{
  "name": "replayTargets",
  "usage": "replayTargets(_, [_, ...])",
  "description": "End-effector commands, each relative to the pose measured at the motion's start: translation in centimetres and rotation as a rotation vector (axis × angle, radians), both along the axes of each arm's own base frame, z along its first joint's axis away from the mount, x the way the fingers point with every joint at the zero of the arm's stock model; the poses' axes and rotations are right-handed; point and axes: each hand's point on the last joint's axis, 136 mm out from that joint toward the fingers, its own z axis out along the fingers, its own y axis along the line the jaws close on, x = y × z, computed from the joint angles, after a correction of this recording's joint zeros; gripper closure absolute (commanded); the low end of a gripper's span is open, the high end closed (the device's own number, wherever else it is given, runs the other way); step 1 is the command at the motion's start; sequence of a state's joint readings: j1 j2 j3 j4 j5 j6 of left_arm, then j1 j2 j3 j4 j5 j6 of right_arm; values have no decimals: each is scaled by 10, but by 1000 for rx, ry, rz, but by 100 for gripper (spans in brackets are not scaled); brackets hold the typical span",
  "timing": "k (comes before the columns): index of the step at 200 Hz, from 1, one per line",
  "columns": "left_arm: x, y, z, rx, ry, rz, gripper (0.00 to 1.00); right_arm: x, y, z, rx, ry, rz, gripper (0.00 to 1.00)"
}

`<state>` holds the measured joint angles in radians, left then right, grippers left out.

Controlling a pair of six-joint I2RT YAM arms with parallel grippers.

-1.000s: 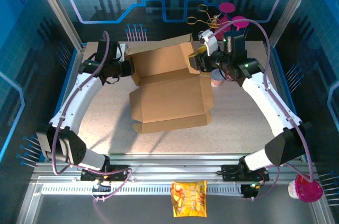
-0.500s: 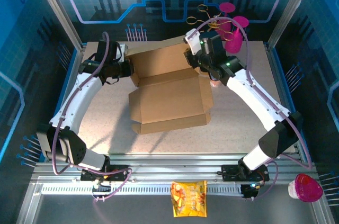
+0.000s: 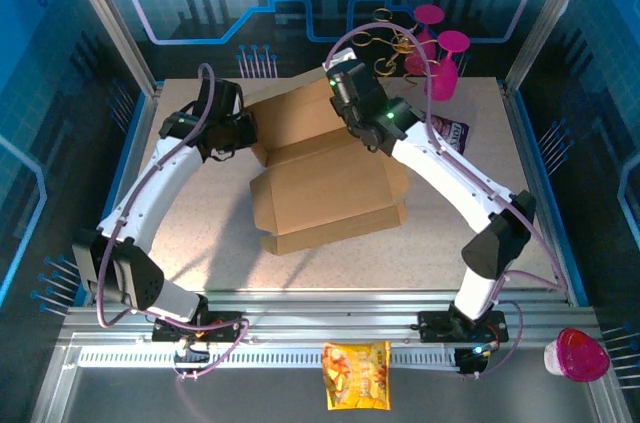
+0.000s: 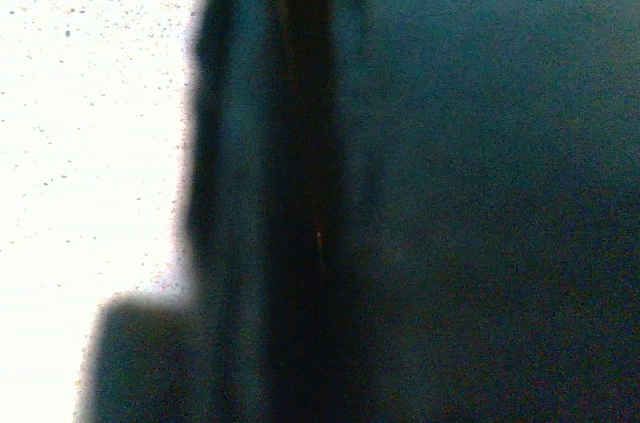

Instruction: Fold the paper box

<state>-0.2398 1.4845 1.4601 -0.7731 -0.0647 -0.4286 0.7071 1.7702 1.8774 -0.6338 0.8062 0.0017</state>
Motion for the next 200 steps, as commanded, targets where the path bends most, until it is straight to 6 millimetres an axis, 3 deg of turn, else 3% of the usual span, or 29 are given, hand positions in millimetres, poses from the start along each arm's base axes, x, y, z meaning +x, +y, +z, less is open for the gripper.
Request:
replayTargets(1, [-4, 0, 8, 4, 23, 45, 100, -3, -41, -6, -154, -3, -223, 100])
replayTargets(53, [-3, 0, 13, 2, 43, 54, 100, -5, -25, -12, -90, 61, -143, 100])
replayTargets(121, [-2, -4, 18, -12, 94, 54, 100, -3, -32, -24, 11, 254, -143, 100])
replayTargets(162, [-4, -7, 15, -14, 151, 37, 100, -1, -36, -24, 50, 277, -127, 80])
replayTargets(200, [-4, -7, 15, -26, 162, 35, 100, -1, -38, -29, 56, 295, -125, 72])
